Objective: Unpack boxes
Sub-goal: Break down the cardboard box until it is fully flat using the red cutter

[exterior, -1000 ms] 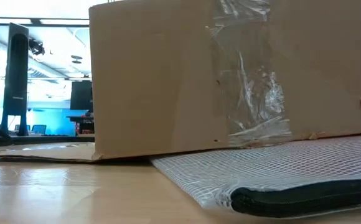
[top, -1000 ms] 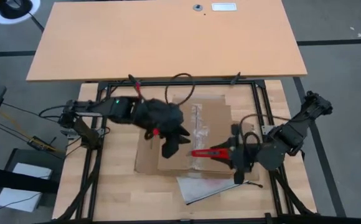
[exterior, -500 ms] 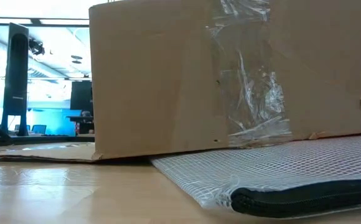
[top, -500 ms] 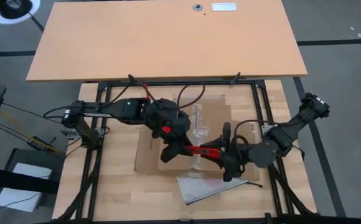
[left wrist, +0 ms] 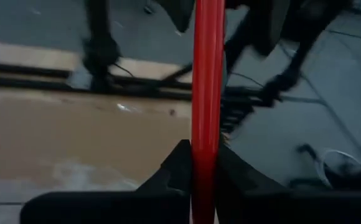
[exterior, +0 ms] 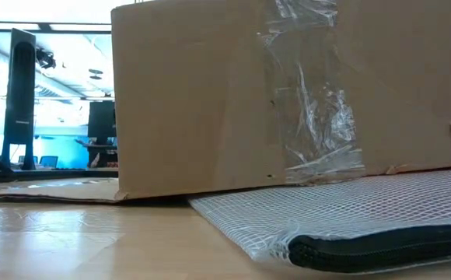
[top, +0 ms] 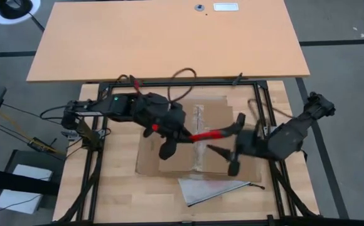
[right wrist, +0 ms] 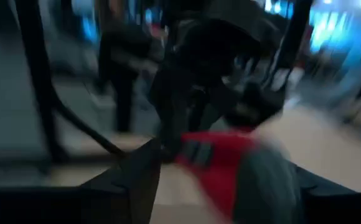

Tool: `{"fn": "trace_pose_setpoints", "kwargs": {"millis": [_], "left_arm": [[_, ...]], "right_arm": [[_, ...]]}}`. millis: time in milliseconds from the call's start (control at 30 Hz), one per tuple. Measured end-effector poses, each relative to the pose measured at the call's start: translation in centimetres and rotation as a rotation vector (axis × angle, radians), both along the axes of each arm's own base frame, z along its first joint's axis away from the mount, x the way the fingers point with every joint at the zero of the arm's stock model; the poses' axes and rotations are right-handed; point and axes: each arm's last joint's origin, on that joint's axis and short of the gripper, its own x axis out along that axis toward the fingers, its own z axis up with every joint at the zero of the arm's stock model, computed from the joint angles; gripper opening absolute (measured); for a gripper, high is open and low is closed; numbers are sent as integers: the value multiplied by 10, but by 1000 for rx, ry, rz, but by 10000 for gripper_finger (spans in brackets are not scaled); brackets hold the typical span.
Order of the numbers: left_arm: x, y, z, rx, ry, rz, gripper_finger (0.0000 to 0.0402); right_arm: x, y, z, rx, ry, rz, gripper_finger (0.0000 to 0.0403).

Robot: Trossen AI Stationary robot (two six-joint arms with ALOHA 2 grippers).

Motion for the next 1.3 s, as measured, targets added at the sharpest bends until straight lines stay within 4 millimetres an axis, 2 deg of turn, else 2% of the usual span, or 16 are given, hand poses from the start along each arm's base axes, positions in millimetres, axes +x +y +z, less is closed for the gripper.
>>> {"fn": "trace_pose_setpoints", "kwargs": {"millis": [67,133,267,500,700,1000,1133,1300], "left_arm": [[-4,-1,7,30,-14,42,42],[-7,-3,12,35,-35,52,42],[-7,-9,13,34,-42,40,42],[0,-19,0,31,-29,25,42],[1,-20,0,12,-43,24,42],[1,-19,-1,6,-35,35,42],[1,-19,-1,8,-32,35,42],[1,-19,-1,11,-30,41,46]], "right_arm": [[-6,-7,7,203,-60,50,227],[-5,-12,10,287,-76,103,232],[-1,-16,10,274,-71,128,235],[6,-21,13,226,-93,168,228],[16,-20,5,226,-48,209,227],[18,-24,4,225,-43,197,225],[19,-25,2,219,-29,198,192],[19,-25,1,201,-14,195,93]]}}
